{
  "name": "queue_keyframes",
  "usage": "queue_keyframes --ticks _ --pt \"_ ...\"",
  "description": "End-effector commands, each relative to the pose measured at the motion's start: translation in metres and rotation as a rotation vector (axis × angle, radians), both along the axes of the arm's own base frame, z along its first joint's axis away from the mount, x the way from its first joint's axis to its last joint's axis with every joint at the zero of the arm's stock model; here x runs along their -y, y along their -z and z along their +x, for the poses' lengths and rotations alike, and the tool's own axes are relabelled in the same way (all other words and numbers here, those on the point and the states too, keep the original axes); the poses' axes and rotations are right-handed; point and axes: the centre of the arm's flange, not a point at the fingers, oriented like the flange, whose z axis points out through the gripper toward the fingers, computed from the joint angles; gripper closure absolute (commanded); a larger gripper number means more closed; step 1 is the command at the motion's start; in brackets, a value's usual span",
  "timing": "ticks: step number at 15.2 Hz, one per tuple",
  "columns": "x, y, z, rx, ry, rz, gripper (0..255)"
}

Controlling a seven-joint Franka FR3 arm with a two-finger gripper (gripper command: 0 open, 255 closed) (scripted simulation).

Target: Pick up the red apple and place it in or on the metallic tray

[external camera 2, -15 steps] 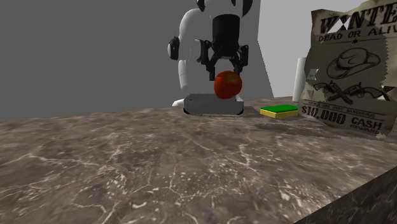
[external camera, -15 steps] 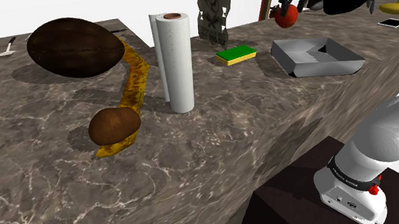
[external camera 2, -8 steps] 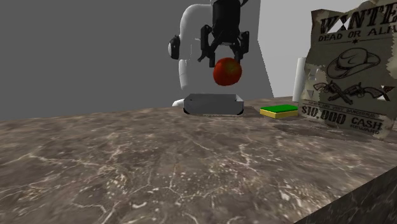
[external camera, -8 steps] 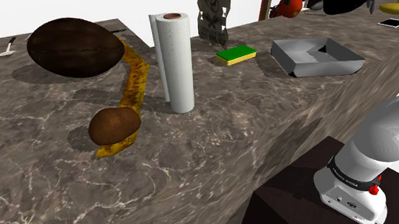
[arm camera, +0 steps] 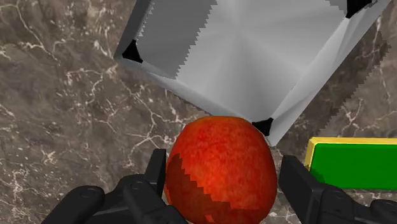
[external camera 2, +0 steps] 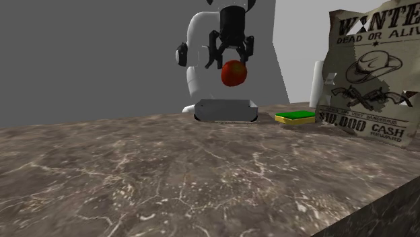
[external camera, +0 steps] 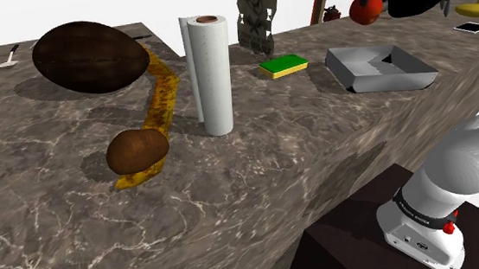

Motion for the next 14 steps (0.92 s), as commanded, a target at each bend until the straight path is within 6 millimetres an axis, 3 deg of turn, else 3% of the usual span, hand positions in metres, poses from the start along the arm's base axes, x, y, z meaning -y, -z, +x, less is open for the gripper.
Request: queue_keyframes --ticks 1,8,14 --pt "-0.015 -0.002 -0.025 -0.001 0.000 -0.001 255" --pt "-0.058 -0.008 -0.110 -0.001 0.000 -0.001 255" --pt "-0.058 0.024 -0.110 -0.001 0.000 -0.001 255"
